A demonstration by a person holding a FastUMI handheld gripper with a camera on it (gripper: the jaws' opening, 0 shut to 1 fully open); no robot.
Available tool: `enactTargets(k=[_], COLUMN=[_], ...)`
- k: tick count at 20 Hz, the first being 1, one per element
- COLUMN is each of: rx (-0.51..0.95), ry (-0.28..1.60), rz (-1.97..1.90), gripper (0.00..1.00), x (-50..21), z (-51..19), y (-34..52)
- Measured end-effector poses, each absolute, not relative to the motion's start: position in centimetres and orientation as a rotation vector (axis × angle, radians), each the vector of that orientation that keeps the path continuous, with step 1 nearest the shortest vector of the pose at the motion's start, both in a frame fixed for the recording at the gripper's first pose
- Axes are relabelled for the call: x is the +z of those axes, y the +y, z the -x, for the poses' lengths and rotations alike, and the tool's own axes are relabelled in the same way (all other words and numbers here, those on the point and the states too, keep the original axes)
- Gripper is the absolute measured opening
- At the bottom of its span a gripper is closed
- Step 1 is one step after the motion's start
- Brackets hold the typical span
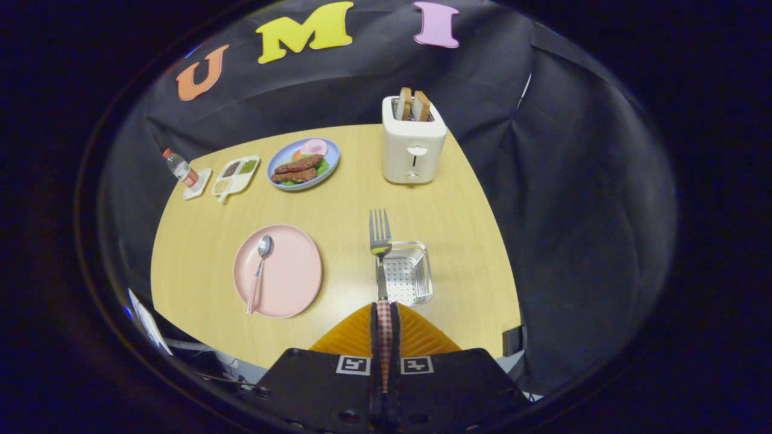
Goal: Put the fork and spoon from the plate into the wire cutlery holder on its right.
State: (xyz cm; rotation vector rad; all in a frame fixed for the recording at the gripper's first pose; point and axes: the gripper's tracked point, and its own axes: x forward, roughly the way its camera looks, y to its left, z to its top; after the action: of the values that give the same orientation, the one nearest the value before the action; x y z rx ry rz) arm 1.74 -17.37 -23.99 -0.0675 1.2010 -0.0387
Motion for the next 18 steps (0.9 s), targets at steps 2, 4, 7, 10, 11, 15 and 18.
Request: enactTargets(k=[2, 4, 7, 10, 11, 15, 18], rx=[-0.051, -0.048, -0.045, -0.032, -0.024, 0.016, 0.024], ry=[1.277, 1.365, 1.428, 1.500, 1.527, 1.684, 1.717], rz=[0.056, 0.031, 0.042, 0.057, 0.061, 0.051, 0.093], gripper=[0.03, 0.03, 0.03, 0.03, 0.03, 0.03, 0.03], x=[-24.6, -25.1, -25.9, -26.7, -27.1, -28.4, -28.9], z=[-0.9, 0.0, -0.2, -0.8, -1.1, -0.9, -2.2], y=[-18.3, -18.8, -19.9, -20.6, -20.5, -20.0, -20.2])
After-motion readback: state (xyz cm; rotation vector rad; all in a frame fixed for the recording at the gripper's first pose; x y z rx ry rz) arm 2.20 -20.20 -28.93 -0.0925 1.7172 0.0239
